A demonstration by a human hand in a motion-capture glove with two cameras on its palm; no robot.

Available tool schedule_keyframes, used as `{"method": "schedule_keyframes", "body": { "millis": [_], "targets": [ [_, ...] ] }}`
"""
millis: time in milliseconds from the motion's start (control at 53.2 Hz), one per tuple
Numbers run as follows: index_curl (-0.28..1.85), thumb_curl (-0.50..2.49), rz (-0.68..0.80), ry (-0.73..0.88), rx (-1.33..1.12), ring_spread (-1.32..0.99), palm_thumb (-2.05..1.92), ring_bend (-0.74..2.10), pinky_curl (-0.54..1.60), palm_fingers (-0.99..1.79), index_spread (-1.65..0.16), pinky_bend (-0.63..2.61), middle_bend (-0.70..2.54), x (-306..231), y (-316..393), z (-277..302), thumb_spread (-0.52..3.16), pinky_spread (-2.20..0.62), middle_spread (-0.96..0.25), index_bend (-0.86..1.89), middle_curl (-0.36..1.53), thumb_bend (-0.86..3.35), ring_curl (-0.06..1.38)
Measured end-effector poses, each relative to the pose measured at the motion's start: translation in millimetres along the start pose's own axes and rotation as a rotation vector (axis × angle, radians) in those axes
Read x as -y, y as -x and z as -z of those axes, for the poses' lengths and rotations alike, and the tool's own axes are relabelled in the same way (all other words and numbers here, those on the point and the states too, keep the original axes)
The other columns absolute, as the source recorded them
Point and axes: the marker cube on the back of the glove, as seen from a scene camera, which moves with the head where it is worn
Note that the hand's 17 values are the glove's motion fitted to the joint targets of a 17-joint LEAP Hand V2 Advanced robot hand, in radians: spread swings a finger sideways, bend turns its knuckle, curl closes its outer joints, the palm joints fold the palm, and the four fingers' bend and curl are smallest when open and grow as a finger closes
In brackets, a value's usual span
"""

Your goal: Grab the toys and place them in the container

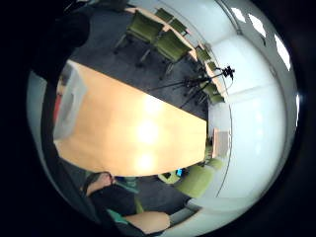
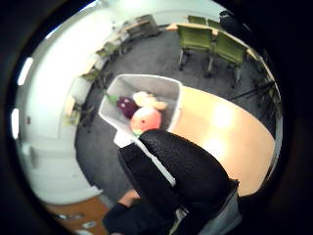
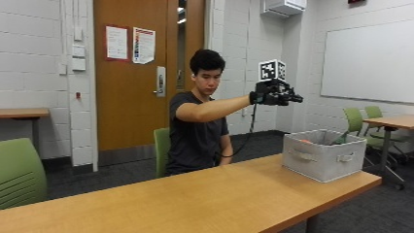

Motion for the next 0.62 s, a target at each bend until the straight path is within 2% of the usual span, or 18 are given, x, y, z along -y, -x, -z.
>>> {"method": "schedule_keyframes", "body": {
  "millis": [56,169,376,620],
  "targets": [
    [0.68,0.24,-0.144,0.005,-0.090,-0.29,-0.16,0.56,0.33,-0.07,-0.29,0.89,0.40,-11,-25,-4,1.09,-0.14,-0.12,0.16,0.51,-0.11,0.26],
    [0.65,0.19,-0.231,-0.007,-0.090,-0.29,-0.17,0.52,0.31,-0.06,-0.28,0.83,0.38,-48,-76,-8,1.08,-0.14,-0.11,0.16,0.49,-0.11,0.25],
    [0.60,0.14,-0.290,-0.018,-0.032,-0.31,-0.17,0.47,0.30,-0.02,-0.27,0.73,0.35,-77,-136,-24,1.08,-0.13,-0.11,0.17,0.48,-0.11,0.25],
    [0.56,0.10,-0.300,-0.019,0.006,-0.32,-0.16,0.43,0.30,0.01,-0.26,0.68,0.33,-93,-147,-36,1.07,-0.13,-0.11,0.18,0.46,-0.11,0.25]
  ]
}}
